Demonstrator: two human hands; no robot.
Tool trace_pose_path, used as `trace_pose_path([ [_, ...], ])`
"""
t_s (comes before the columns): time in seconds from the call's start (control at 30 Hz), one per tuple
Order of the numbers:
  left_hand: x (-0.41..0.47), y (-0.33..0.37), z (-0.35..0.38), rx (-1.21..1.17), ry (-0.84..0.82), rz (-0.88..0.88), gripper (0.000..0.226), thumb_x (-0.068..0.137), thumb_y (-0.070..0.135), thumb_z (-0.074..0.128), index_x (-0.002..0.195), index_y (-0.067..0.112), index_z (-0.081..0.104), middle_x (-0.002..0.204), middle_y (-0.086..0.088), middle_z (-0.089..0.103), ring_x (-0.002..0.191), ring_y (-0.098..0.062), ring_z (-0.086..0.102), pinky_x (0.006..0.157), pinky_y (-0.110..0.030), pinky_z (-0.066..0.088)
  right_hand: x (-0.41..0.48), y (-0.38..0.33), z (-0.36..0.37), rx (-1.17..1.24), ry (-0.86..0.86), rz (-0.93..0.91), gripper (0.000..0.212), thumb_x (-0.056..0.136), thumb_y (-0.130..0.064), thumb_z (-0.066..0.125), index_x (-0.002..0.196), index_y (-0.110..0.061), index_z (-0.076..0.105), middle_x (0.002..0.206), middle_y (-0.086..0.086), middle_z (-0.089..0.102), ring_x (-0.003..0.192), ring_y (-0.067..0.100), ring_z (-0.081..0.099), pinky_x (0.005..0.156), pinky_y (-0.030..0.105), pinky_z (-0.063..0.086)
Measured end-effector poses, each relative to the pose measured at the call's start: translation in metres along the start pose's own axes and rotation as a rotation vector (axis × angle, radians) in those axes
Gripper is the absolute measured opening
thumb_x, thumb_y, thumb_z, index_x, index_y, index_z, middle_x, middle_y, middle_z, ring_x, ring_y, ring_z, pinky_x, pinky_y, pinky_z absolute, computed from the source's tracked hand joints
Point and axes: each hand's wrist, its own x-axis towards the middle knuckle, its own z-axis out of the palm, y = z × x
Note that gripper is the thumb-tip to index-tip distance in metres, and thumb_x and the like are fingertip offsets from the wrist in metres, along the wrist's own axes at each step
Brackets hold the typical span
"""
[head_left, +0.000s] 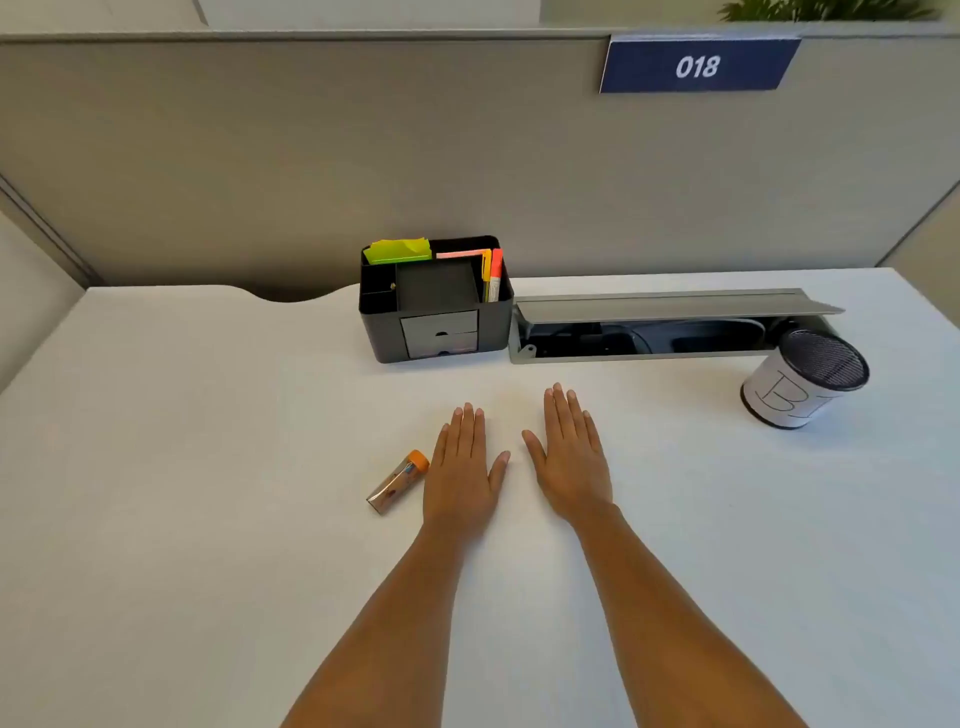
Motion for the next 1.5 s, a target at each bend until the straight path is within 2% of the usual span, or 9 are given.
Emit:
trace_pose_path([
  [0.27, 0.005, -0.004, 0.007, -0.012, 0.034, -0.033, 0.063, 0.097, 0.045, 0.016, 0.15, 0.015, -0.001, 0.161, -0.002, -0.004, 0.148, -0.015, -0.005, 0.117, -0.026, -0.006, 0.003, 0.004, 0.009, -0.03, -0.037, 0.002, 0.074, 0.082, -0.052, -0.01, 0.147, -0.017, -0.002, 0.159, 0.0, 0.0, 0.146, 0.016, -0.003, 0.115, 0.029, -0.005],
  [0.47, 0.008, -0.002, 0.004, 0.067, -0.007, -0.029, 0.059, 0.099, 0.038, 0.016, 0.15, 0.013, 0.001, 0.161, -0.004, -0.001, 0.149, -0.018, -0.001, 0.119, -0.029, 0.0, 0.003, 0.003, 0.008, -0.06, -0.033, -0.008, 0.073, 0.083, -0.048, -0.009, 0.147, -0.016, 0.004, 0.158, 0.002, 0.006, 0.146, 0.019, 0.002, 0.117, 0.032, -0.001],
  [0.53, 0.009, -0.003, 0.0, 0.11, -0.016, -0.017, 0.054, 0.1, 0.032, 0.02, 0.15, 0.011, 0.012, 0.16, -0.006, 0.011, 0.148, -0.022, 0.013, 0.119, -0.032, 0.011, 0.003, 0.002, 0.007, -0.066, -0.045, -0.003, 0.071, 0.085, -0.047, -0.007, 0.147, -0.015, 0.005, 0.158, 0.003, 0.006, 0.146, 0.02, 0.002, 0.117, 0.033, -0.001],
  [0.67, 0.001, -0.015, -0.008, 0.215, 0.113, 0.061, 0.038, 0.082, 0.017, 0.046, 0.115, 0.012, 0.064, 0.118, -0.004, 0.067, 0.103, -0.023, 0.065, 0.091, -0.036, 0.052, 0.004, 0.001, 0.0, -0.064, -0.088, -0.002, 0.057, 0.098, -0.04, 0.014, 0.148, -0.014, 0.007, 0.158, 0.004, 0.007, 0.146, 0.022, 0.003, 0.118, 0.035, 0.003],
  [0.83, -0.016, -0.038, -0.02, 0.242, 0.252, 0.011, 0.035, 0.082, 0.018, 0.048, 0.114, 0.012, 0.061, 0.113, -0.003, 0.065, 0.097, -0.022, 0.062, 0.087, -0.032, 0.043, 0.005, 0.0, -0.01, -0.051, -0.121, -0.025, 0.054, 0.099, -0.034, 0.023, 0.147, -0.013, 0.012, 0.158, 0.005, 0.01, 0.146, 0.023, 0.006, 0.119, 0.037, 0.008],
  [0.93, -0.027, -0.052, -0.024, 0.195, 0.296, -0.05, 0.037, 0.08, 0.024, 0.061, 0.114, 0.009, 0.06, 0.109, -0.006, 0.066, 0.093, -0.025, 0.064, 0.081, -0.033, 0.051, 0.003, -0.001, -0.016, -0.028, -0.123, -0.028, 0.052, 0.099, -0.032, 0.026, 0.146, -0.012, 0.016, 0.157, 0.006, 0.014, 0.145, 0.024, 0.01, 0.118, 0.037, 0.013],
  [1.17, -0.032, -0.061, -0.029, 0.113, 0.233, -0.079, 0.033, 0.072, 0.019, 0.076, 0.101, 0.009, 0.063, 0.083, -0.004, 0.065, 0.071, -0.024, 0.064, 0.059, -0.03, 0.052, -0.001, -0.003, -0.024, 0.051, -0.144, 0.007, 0.053, 0.098, -0.029, 0.034, 0.145, -0.012, 0.019, 0.154, 0.007, 0.022, 0.142, 0.024, 0.019, 0.115, 0.037, 0.021],
  [1.33, -0.022, -0.045, -0.039, -0.312, 0.277, -0.1, 0.035, 0.096, 0.022, 0.046, 0.129, 0.012, 0.048, 0.124, -0.005, 0.055, 0.111, -0.023, 0.054, 0.09, -0.03, 0.046, 0.006, -0.016, -0.035, 0.452, -0.043, 0.1, 0.04, 0.096, -0.025, 0.041, 0.134, -0.013, 0.041, 0.141, 0.007, 0.043, 0.131, 0.023, 0.038, 0.106, 0.034, 0.033],
  [1.5, -0.008, -0.023, -0.049, -0.52, 0.253, -0.076, 0.039, 0.098, 0.032, 0.037, 0.136, 0.02, 0.041, 0.137, 0.0, 0.047, 0.123, -0.017, 0.048, 0.101, -0.023, 0.037, 0.02, -0.051, -0.067, 0.846, -0.106, 0.137, 0.031, 0.095, -0.026, 0.045, 0.12, -0.012, 0.057, 0.12, 0.006, 0.062, 0.105, 0.016, 0.057, 0.091, 0.024, 0.044],
])
